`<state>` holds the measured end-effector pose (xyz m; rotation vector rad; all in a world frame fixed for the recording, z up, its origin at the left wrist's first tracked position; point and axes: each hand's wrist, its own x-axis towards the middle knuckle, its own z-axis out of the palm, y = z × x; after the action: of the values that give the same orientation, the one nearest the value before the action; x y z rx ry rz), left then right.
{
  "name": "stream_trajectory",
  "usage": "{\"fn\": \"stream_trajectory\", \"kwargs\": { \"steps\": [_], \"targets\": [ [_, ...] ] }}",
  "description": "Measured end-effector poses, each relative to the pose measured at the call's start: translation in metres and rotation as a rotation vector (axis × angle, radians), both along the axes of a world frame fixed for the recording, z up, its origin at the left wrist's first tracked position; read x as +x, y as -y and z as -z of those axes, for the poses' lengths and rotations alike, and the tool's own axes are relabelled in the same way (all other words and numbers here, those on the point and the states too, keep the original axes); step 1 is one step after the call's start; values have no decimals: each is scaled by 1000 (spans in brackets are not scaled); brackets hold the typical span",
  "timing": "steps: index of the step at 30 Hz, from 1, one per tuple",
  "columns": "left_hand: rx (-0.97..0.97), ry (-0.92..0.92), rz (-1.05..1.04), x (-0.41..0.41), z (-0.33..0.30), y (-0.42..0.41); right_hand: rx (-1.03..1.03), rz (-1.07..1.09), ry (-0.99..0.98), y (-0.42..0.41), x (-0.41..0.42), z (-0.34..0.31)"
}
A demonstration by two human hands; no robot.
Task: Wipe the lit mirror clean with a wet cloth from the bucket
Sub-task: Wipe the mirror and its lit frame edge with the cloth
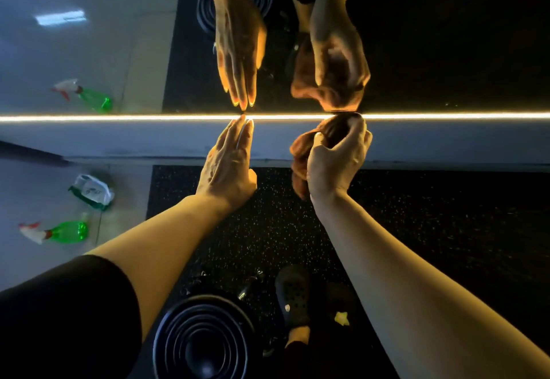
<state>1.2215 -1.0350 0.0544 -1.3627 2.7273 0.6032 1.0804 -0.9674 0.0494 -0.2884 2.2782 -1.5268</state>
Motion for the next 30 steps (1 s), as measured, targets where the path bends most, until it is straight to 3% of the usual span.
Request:
{"fn": "stream_trajectory", "kwargs": {
  "steps": [4, 9, 13, 17, 21, 25, 28, 30],
  "targets": [
    [37, 49, -52, 8, -9, 0, 26, -295, 58, 8, 13, -4],
    [44, 86, -78, 22, -24, 2, 90, -46, 63, 19, 18, -4],
    [105, 152, -56, 28, -31, 18, 59, -346, 130, 26, 31, -3],
    [89, 168, -26, 28, -33, 34, 79, -63, 118, 38, 42, -1],
    [93, 167, 22, 37, -27, 43, -1, -220, 193, 48, 65, 4],
    [-70, 116, 188, 55, -6, 51, -37, 154, 71, 57, 70, 10],
    [-191, 10, 327, 68, 12, 70, -101, 91, 174, 67, 85, 18],
    [-209, -38, 451, 77, 19, 84, -93, 181, 190, 74, 90, 22]
  ]
}}
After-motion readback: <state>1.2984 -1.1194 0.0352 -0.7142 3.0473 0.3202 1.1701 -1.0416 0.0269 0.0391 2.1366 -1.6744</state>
